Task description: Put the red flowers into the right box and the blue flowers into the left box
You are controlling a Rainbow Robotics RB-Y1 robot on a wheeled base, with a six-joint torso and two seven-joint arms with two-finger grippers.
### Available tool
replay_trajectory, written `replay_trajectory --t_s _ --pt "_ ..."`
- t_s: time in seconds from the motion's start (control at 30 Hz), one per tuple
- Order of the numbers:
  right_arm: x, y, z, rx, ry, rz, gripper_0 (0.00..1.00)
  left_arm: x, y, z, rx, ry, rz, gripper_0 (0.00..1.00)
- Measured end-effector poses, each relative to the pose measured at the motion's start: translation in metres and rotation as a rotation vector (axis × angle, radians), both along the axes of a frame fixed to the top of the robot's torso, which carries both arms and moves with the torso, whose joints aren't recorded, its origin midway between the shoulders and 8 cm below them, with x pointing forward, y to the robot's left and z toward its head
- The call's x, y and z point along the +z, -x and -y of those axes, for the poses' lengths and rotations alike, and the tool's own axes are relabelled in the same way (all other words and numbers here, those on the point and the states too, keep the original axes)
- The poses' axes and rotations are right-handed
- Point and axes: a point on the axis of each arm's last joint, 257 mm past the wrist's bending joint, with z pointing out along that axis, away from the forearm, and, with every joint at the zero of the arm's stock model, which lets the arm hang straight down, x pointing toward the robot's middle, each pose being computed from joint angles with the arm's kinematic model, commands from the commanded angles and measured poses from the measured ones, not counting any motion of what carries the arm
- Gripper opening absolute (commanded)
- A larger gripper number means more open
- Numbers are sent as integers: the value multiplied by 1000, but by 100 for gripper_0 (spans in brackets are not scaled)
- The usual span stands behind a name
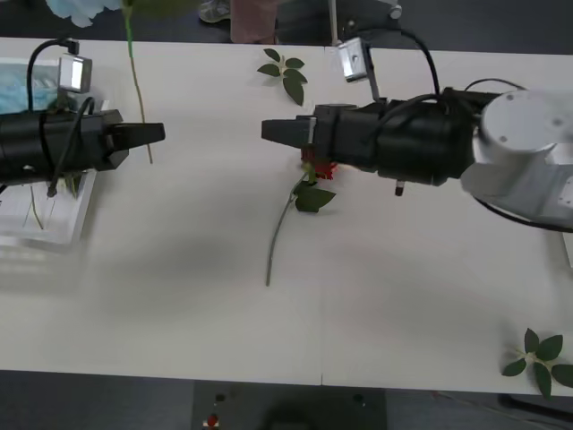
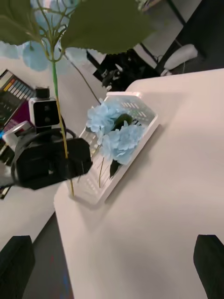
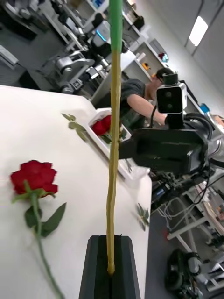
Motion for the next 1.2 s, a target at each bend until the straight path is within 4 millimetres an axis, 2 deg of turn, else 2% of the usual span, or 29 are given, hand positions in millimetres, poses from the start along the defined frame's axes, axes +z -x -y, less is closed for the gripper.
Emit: replay_trajectory --t_s 0.13,0.23,0.33,0.43,0.53,0.67,0.8,0.9,1.03,1.2 --pt "18 14 44 96 77 -22 100 -1 -2 -43 67 -63 -7 0" --pt "23 28 84 189 169 -43 100 -3 -9 -85 144 -121 -18 0" --pt "34 21 121 197 234 -30 100 -4 -17 -126 230 -164 -36 0" --pt "25 26 157 241 376 -16 100 -7 -22 -163 311 -197 -57 0" --pt "17 23 187 243 501 4 100 -24 -26 -200 392 -279 -85 0" --pt "11 29 204 244 560 -51 100 -46 -23 -244 469 -404 -120 0" --pt "6 32 209 143 541 -282 100 -59 -20 -284 522 -564 -133 0" --pt "7 28 210 64 573 -358 100 -59 -24 -308 566 -657 -115 0" --pt "12 24 213 28 664 -270 100 -62 -29 -340 625 -789 -87 0" --pt "3 29 227 -14 734 -234 100 -42 -48 -371 763 -813 -46 0"
